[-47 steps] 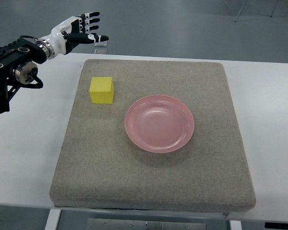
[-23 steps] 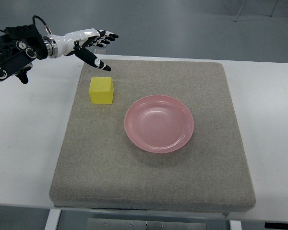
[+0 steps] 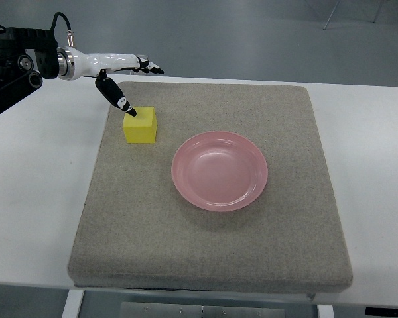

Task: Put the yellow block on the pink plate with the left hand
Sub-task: 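Swing the left hand over the yellow cube, fingers pointing down, then lower the left hand and close its fingers around the yellow cube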

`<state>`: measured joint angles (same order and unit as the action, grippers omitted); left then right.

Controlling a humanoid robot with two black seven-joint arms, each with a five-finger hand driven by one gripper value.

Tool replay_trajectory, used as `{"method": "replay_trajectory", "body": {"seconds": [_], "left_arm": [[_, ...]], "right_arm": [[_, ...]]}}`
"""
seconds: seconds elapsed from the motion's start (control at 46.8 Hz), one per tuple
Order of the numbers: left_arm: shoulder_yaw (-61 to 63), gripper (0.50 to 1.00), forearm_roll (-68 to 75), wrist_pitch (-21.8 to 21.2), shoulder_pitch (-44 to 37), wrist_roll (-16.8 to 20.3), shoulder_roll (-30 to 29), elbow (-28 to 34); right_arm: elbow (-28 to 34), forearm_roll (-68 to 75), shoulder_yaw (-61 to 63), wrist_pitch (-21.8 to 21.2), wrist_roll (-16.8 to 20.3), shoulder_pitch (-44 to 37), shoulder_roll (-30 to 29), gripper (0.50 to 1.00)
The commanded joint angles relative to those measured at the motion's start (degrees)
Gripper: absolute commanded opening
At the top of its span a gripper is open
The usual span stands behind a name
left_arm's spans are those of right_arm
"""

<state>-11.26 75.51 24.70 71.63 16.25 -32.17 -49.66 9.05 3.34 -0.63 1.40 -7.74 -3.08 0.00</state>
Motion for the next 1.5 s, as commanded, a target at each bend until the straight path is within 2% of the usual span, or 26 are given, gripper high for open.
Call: {"method": "replay_trajectory", "body": {"seconds": [0.0,0.385,0.534,0.641,0.791,0.962,1.175,1.368,1.41,1.474], "left_arm": [[0.0,0.979,0.3,0.4,-0.4,0.0,-0.5,-1.0],[0.0,0.984,2.9,0.0,-3.2,0.0,-0.1,0.1],[0.0,0.981,3.0,-1.8,-4.4,0.3,0.2,0.3],[0.0,0.964,3.1,-2.0,-4.4,0.3,0.5,0.4],[0.0,0.904,3.3,-2.0,-4.5,0.8,1.0,0.4],[0.0,0.885,3.4,-2.0,-5.4,1.6,1.7,1.2],[0.0,0.810,4.5,-2.1,-6.0,1.7,1.9,1.3],[0.0,0.692,5.5,-2.3,-6.1,1.8,2.9,2.5],[0.0,0.645,5.5,-2.4,-6.1,1.8,3.1,2.9],[0.0,0.602,5.5,-2.4,-6.1,1.8,3.1,3.3]], "right_arm": [[0.0,0.0,0.0,0.0,0.0,0.0,0.0,0.924],[0.0,0.0,0.0,0.0,0.0,0.0,0.0,0.924],[0.0,0.0,0.0,0.0,0.0,0.0,0.0,0.924],[0.0,0.0,0.0,0.0,0.0,0.0,0.0,0.924],[0.0,0.0,0.0,0.0,0.0,0.0,0.0,0.924],[0.0,0.1,-0.1,0.0,0.0,0.0,0.0,0.924],[0.0,0.0,-0.1,0.0,0.0,0.0,0.0,0.924],[0.0,0.0,0.0,0.0,0.0,0.0,0.0,0.924],[0.0,0.0,0.0,0.0,0.0,0.0,0.0,0.924],[0.0,0.0,0.0,0.0,0.0,0.0,0.0,0.924]]}}
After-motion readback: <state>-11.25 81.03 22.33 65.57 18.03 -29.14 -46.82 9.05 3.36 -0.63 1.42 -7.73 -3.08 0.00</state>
